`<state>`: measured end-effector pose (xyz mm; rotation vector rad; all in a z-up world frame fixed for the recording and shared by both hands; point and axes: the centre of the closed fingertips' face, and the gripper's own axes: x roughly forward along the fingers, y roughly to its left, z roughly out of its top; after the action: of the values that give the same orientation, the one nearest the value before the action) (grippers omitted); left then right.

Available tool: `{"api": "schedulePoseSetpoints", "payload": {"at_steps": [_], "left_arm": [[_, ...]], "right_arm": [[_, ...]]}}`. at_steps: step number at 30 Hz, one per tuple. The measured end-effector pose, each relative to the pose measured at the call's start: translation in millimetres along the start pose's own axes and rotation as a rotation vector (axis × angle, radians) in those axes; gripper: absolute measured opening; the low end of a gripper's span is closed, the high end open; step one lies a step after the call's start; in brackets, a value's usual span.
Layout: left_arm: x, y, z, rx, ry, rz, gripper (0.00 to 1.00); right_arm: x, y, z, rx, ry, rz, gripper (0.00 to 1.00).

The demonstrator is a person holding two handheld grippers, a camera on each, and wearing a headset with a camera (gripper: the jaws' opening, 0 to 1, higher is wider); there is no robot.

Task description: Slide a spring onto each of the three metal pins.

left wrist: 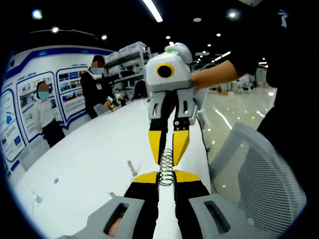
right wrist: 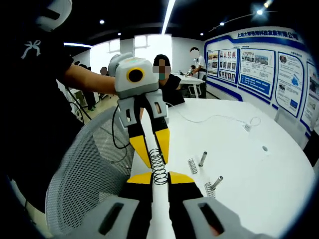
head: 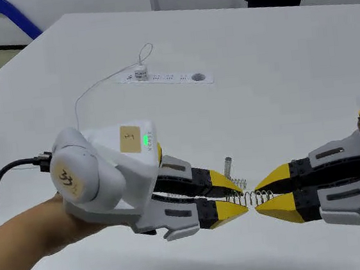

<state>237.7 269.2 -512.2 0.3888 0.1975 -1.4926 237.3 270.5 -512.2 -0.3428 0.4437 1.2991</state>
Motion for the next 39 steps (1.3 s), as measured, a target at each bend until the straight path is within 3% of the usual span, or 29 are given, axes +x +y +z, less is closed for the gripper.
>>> {"api": "schedulePoseSetpoints", "payload": {"at_steps": [7, 14, 23, 30, 39], "left_arm": [[1.8, 2.7, 1.9, -0.003, -0.001, 0.016, 0.1], [3.1, 1.9, 5.0, -0.021, -0.015, 0.029, 0.09], [6.7, 0.9, 5.2, -0.034, -0.023, 0.043, 0.09], [7.1, 3.5, 1.3, -0.027, -0.006, 0.062, 0.09], [6.6, 6.2, 3.6, -0.044, -0.027, 0.072, 0.1]], "right_arm": [[-7.2, 0.5, 18.0, 0.043, -0.092, -0.004, 0.1], [-9.1, 2.6, 27.4, 0.075, -0.144, -0.006, 0.1], [-8.8, 3.1, 32.9, 0.105, -0.156, -0.018, 0.1], [-5.3, 0.9, 28.1, 0.086, -0.107, -0.053, 0.11], [-6.2, -2.5, 35.9, 0.136, -0.144, -0.067, 0.1]]}}
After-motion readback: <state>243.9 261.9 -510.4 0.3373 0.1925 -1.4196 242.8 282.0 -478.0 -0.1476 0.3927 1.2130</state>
